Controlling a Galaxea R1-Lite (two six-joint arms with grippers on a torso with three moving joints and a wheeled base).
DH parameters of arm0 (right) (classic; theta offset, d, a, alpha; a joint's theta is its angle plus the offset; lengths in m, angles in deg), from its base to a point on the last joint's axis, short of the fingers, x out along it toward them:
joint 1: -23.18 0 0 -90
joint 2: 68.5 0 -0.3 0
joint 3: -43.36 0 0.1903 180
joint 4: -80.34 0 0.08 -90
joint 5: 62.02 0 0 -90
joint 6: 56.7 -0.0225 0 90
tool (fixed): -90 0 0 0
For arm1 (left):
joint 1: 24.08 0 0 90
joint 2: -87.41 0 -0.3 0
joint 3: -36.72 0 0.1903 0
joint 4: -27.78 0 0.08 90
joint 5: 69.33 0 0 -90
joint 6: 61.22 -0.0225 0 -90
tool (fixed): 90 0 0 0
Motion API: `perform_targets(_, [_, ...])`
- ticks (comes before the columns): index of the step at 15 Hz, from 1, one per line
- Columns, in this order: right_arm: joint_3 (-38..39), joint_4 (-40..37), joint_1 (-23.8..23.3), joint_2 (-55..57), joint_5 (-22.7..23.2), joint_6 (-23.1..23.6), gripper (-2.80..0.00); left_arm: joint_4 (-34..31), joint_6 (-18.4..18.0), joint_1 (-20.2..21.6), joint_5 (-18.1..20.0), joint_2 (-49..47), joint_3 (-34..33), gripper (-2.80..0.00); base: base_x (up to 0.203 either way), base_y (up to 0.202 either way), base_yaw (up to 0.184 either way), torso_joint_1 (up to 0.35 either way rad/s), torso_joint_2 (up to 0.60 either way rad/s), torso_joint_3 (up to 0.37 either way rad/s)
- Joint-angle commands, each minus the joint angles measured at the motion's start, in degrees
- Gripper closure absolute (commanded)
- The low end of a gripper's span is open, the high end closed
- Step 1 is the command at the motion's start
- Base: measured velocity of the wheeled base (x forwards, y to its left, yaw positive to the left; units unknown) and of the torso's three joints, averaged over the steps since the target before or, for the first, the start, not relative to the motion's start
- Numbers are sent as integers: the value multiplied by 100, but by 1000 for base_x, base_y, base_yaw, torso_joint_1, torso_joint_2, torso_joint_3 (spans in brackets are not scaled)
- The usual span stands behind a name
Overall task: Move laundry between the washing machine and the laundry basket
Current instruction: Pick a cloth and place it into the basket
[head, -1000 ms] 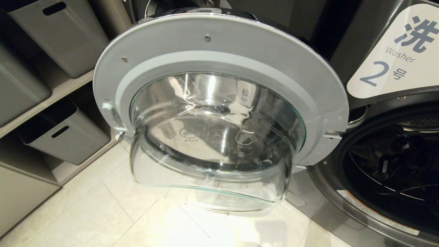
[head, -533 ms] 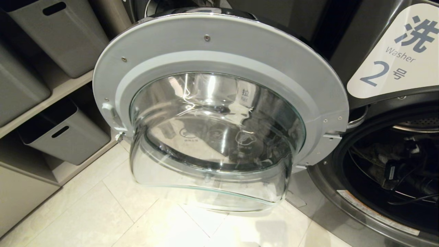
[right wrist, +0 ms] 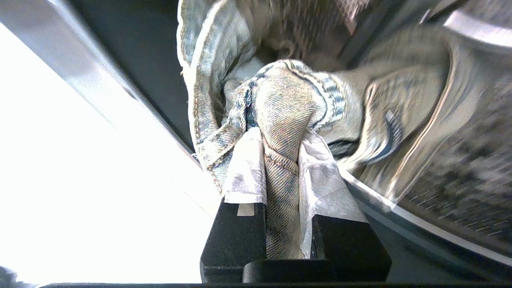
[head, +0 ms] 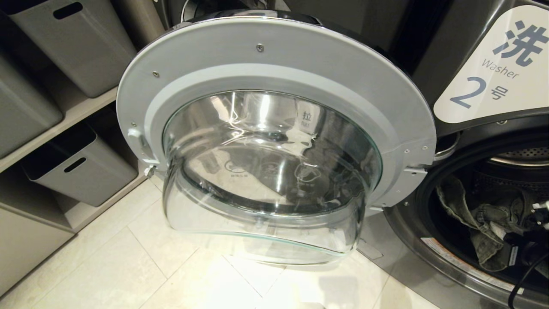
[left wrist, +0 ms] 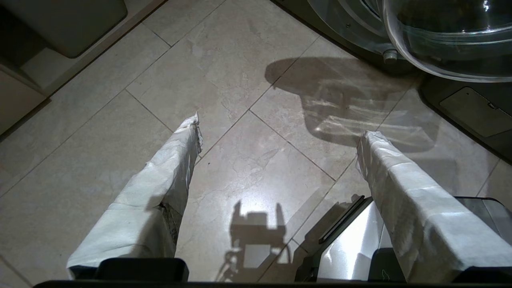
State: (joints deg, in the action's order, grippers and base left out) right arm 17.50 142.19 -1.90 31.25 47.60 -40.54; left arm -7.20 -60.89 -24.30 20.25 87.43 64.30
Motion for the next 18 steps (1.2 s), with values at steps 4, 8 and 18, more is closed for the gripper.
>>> perform_targets(4, [250, 145, -5, -920, 17, 79, 0, -8, 2, 0, -2, 15, 0, -280, 0, 0, 0, 0, 0, 0])
perform_targets(8, [247, 99, -6, -1566, -2, 69, 0, -8, 2, -4, -2, 15, 0, -280, 0, 0, 0, 0, 0, 0])
perform_targets(18, [-464, -583, -6, -3114, -29, -474, 0, -8, 2, -2, -2, 11, 0, -280, 0, 0, 0, 0, 0, 0])
